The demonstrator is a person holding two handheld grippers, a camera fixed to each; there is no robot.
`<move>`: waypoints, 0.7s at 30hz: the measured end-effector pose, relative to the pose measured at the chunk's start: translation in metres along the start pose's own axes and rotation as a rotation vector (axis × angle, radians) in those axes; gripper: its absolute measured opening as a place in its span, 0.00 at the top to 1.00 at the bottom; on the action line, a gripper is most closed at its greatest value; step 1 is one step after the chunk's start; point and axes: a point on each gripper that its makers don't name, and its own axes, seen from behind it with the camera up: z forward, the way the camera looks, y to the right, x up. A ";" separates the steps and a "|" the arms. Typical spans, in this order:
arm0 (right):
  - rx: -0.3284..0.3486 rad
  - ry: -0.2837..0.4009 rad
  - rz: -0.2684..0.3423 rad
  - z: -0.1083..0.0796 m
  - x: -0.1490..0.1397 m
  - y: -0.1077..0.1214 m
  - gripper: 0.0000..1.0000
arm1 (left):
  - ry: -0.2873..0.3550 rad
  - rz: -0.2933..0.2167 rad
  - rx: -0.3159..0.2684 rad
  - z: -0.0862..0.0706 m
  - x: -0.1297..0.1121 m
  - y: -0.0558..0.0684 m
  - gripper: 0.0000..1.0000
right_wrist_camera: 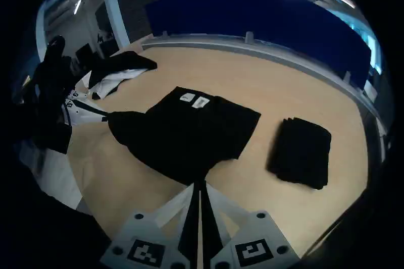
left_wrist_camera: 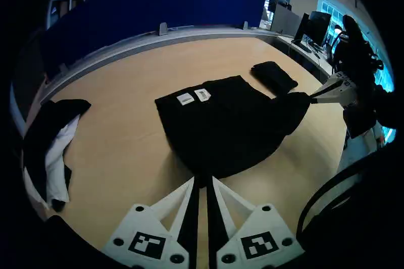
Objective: Fold towel
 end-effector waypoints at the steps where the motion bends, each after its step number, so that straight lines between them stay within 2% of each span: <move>1: 0.000 -0.001 -0.001 -0.002 0.001 -0.001 0.98 | 0.004 -0.003 0.001 -0.003 0.002 0.001 0.90; 11: 0.008 0.006 0.000 -0.019 0.010 -0.005 0.98 | 0.020 -0.033 -0.003 -0.021 0.011 0.008 0.91; 21: 0.009 -0.002 -0.001 -0.017 0.010 -0.004 0.98 | 0.020 -0.047 -0.004 -0.018 0.014 0.008 0.91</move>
